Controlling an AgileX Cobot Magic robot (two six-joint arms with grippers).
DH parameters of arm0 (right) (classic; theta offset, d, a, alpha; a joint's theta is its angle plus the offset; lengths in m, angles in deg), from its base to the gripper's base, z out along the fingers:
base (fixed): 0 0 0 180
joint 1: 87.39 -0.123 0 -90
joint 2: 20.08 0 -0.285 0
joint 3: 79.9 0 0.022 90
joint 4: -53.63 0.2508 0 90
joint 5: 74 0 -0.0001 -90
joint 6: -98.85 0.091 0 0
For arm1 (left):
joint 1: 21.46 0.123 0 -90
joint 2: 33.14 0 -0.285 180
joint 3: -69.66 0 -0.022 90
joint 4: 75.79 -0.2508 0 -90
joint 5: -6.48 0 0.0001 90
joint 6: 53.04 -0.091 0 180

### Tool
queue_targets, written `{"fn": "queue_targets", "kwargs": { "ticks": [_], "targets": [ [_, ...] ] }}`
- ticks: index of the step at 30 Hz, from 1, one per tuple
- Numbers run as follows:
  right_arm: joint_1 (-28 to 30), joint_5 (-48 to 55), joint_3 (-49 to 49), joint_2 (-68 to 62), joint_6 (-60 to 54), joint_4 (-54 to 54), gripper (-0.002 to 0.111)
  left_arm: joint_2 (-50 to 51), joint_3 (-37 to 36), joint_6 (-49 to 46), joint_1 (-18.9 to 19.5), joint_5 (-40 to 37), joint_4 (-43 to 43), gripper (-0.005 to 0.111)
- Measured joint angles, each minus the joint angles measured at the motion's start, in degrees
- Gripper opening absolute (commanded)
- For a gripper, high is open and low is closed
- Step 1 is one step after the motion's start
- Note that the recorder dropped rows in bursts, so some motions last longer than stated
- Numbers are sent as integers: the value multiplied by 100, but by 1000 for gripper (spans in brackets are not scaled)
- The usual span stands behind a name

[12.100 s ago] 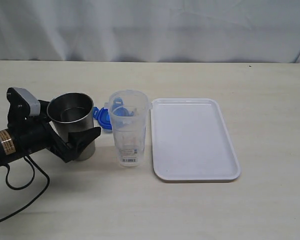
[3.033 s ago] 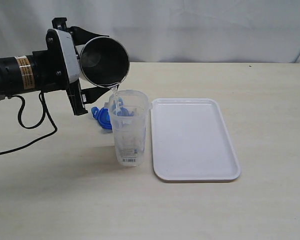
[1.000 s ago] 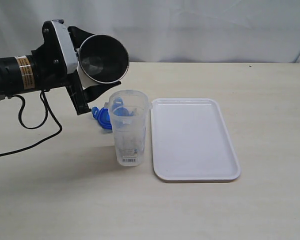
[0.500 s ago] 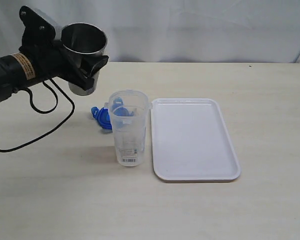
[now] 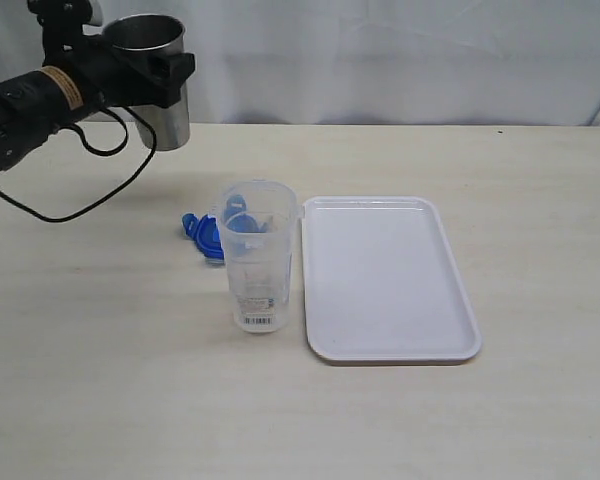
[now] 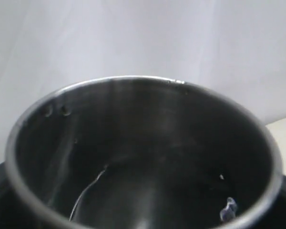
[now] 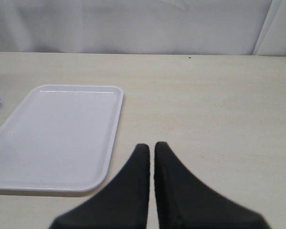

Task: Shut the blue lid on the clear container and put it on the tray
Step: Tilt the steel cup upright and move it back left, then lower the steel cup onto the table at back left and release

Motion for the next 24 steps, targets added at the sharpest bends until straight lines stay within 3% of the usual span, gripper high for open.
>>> {"fn": "queue_targets", "kwargs": {
  "ticks": [9, 16, 18, 24],
  "targets": [
    [0, 0, 0, 0, 0, 0, 4, 1000, 1193, -142, 63, -468, -13, 0],
    [0, 0, 0, 0, 0, 0, 4, 1185, 1309, -164, 735, -711, -28, 0],
    [0, 0, 0, 0, 0, 0, 4, 1401, 1313, -144, 896, -411, 97, 0],
    [0, 0, 0, 0, 0, 0, 4, 1884, 1405, -208, 901, -135, 240, 0]
  ]
}}
